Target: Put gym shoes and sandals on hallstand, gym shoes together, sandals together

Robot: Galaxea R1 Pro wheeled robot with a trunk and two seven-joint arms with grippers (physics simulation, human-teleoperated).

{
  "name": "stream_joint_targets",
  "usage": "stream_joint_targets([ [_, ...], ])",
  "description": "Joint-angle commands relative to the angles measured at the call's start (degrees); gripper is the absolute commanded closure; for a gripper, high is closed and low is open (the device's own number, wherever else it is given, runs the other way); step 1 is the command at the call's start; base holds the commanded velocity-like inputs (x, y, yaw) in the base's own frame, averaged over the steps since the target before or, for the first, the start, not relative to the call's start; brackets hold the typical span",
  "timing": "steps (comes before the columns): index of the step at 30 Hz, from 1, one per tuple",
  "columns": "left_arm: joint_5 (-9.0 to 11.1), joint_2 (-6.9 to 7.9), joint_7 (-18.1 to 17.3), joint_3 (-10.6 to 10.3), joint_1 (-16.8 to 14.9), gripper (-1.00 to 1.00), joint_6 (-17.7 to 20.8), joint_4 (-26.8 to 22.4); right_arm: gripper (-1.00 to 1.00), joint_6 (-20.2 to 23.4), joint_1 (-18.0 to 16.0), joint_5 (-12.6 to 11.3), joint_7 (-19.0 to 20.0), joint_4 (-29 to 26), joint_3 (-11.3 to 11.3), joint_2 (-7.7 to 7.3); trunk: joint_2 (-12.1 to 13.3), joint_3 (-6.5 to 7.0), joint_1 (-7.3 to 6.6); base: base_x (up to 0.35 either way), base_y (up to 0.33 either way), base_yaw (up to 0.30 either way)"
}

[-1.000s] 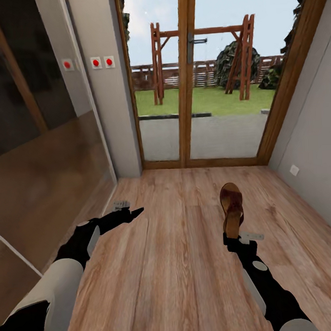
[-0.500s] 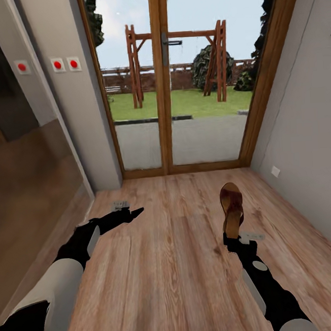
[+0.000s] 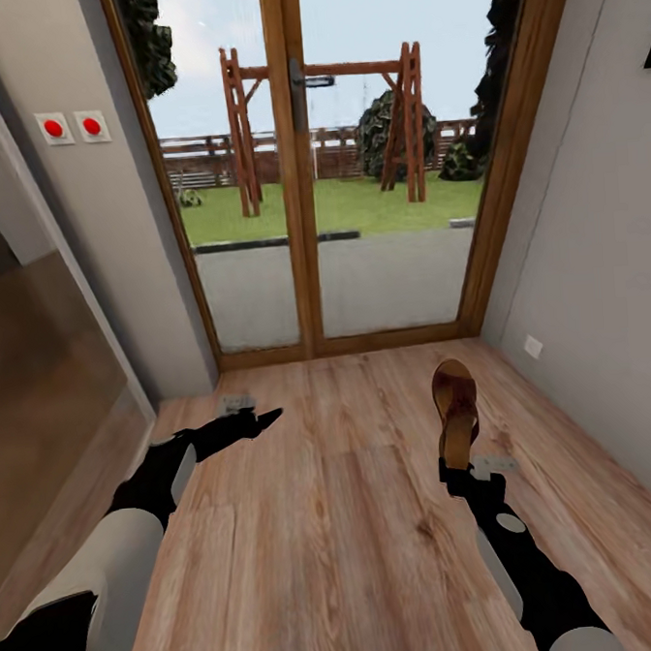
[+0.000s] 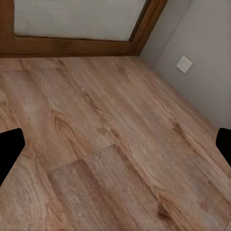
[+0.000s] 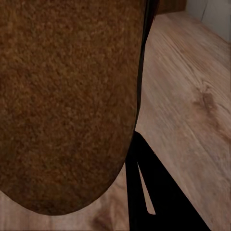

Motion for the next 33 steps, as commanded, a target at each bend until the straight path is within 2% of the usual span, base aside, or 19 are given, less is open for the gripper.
stream_joint_targets([
  [1, -0.38, -0.08, -0.44, 0.4, -0.04, -1.0, 0.47, -0.08, 1.0, 0.07, -0.02, -0.67, -0.23, -0.08, 0.14, -0.03, -0.02, -0.05, 0.02, 0.347, 0.0, -0.004],
  [21, -0.38, -0.06, -0.35, 0.41, -0.04, -1.0, 0.47, 0.8, 1.0, 0.06, -0.02, -0.36, -0.23, -0.15, 0.22, -0.03, -0.02, -0.05, 0.02, 0.346, 0.022, 0.0],
  [33, -0.38, -0.06, -0.45, 0.5, -0.06, -1.0, 0.47, 0.8, 1.0, 0.07, -0.02, -0.36, -0.23, -0.15, 0.13, -0.11, -0.02, -0.05, 0.02, 0.065, 0.013, 0.0],
])
